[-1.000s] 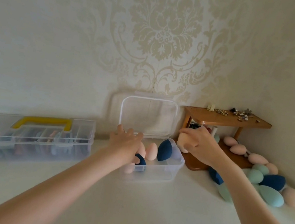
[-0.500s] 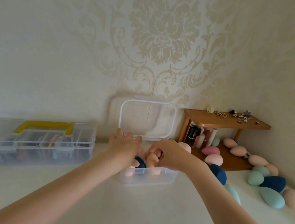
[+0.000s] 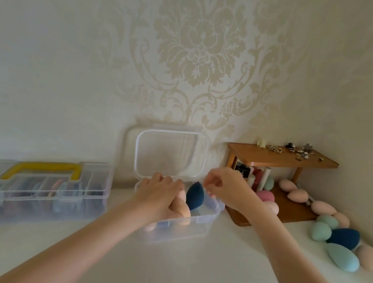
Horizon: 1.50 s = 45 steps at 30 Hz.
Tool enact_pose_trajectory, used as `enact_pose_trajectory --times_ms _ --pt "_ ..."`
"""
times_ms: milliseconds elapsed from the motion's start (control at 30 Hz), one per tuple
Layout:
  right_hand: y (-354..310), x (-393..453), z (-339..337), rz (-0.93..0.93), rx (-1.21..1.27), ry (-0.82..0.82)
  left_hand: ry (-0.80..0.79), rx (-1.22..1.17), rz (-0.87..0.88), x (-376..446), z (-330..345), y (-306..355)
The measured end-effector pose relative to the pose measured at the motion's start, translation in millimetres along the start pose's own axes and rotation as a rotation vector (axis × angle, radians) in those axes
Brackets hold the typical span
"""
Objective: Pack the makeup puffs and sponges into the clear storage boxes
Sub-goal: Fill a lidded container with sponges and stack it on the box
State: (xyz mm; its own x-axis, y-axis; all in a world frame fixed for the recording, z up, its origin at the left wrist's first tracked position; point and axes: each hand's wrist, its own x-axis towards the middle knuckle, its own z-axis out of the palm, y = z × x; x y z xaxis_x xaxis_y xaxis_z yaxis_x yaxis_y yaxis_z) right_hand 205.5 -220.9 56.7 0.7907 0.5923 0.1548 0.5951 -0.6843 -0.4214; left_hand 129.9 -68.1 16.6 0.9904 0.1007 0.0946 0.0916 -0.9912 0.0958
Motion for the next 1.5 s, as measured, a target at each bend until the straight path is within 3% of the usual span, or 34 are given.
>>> enact_pose_trajectory --times_ms 67,233,367,533,567,633,700,867,1000,1167,1367,1433,1500 --pt "22.9 5.2 -4.7 0.1 -0.046 0.157 -0.014 -0.031 0.007 -2.4 -1.9 -1.2" --pt "43.3 8.0 34.0 0.151 -0.217 -0.066 0.004 -0.011 0.009 -5.0 -0.8 -0.8" --pt "46.1 7.8 48.8 0.082 -0.21 0.088 0.018 0.011 0.024 -6.5 4.6 -4.2" --pt "42.1 1.6 10.4 0.068 0.052 0.328 -0.004 -0.021 0.085 -8.8 1.2 -3.9" --pt "37.8 0.0 -0.8 0.076 0.168 0.321 -0.013 -0.03 0.088 -9.2 -0.5 -2.5" --pt "25.9 -3.5 -15.0 0.034 0.305 0.156 -0.031 -0.018 0.09 -8.5 -1.5 -1.4" --pt "12.1 -8.5 -15.2 -0.045 0.191 -0.056 -0.035 0.003 0.087 -8.6 -1.3 -1.5" --pt "-8.3 -12.0 2.7 -0.143 -0.19 -0.316 -0.032 0.013 0.074 -7.4 2.6 -1.7" --pt "-17.6 -7.2 12.6 -0.078 -0.265 -0.251 -0.011 0.014 0.088 -6.1 4.5 -3.9" --pt "-18.9 -3.1 35.1 -0.153 -0.509 -0.114 0.017 0.024 0.151 -8.2 5.2 -2.4" --pt "-7.8 -12.0 36.1 -0.131 -0.607 -0.185 -0.038 -0.048 0.26 -4.4 2.9 -0.3" --pt "-0.9 -16.3 22.3 -0.079 -0.436 -0.213 -0.055 -0.035 0.29 -3.8 3.1 3.3" --pt "11.2 -17.7 3.9 -0.007 -0.223 -0.075 -0.072 -0.028 0.29 -2.8 3.1 5.4"
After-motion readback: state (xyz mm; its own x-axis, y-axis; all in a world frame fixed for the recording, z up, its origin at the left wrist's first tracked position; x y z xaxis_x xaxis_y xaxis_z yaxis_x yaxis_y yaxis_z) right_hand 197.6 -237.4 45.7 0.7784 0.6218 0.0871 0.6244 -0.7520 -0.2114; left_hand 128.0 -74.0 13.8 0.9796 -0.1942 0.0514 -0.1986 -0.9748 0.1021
